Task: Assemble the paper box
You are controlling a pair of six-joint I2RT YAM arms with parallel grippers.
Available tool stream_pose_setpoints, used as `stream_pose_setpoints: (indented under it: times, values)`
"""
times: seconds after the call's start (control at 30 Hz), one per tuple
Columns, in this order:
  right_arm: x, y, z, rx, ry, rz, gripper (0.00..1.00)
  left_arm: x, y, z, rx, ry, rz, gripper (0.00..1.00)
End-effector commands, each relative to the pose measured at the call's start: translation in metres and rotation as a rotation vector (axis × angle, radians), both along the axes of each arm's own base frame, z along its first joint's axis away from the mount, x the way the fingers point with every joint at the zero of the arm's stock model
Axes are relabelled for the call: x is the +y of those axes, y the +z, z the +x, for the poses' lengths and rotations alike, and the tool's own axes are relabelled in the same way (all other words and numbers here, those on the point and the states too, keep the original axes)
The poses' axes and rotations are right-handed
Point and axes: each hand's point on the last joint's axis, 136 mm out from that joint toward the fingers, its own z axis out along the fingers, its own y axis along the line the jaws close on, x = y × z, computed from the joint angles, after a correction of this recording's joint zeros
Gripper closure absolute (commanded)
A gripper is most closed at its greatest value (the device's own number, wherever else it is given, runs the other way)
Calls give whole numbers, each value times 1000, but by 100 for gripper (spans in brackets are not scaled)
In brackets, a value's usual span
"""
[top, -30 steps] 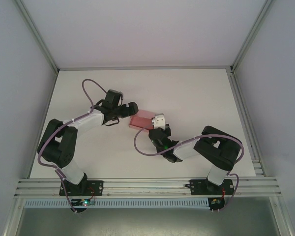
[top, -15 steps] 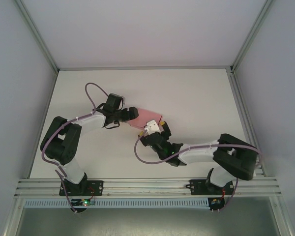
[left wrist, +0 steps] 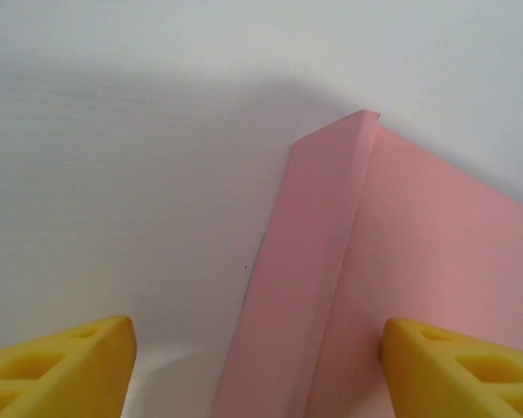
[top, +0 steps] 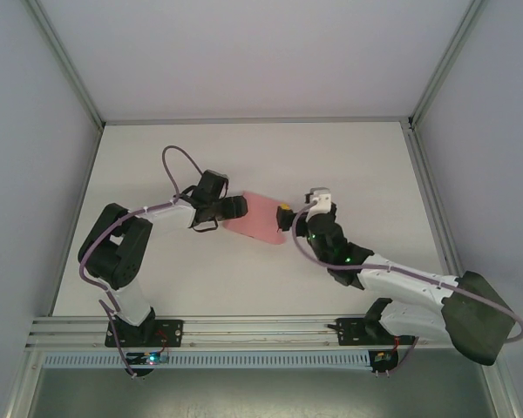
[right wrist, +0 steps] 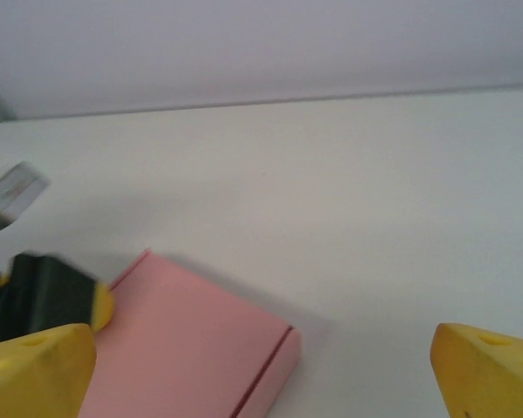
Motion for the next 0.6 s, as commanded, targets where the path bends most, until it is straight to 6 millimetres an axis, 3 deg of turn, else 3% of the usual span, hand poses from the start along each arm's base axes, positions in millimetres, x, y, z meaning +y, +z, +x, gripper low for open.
stream_pose_setpoints:
  times: [0.0, 0.23, 0.3, 0.43, 0.57]
  values:
    - [4, -27, -3, 131, 13, 113, 2, 15, -40, -30, 136, -20, 136, 31]
    - [6, -84, 12, 371, -1, 116, 2, 2, -36, -45, 170, -39, 120, 33]
    - [14, -99, 16, 428, 37, 139, 3, -1, -31, -46, 167, -34, 115, 33]
    - [30, -126, 20, 524, 89, 133, 10, -6, -19, -47, 152, -51, 108, 32]
    - [26, -149, 19, 596, 50, 115, 16, -7, -4, -45, 120, -63, 105, 28]
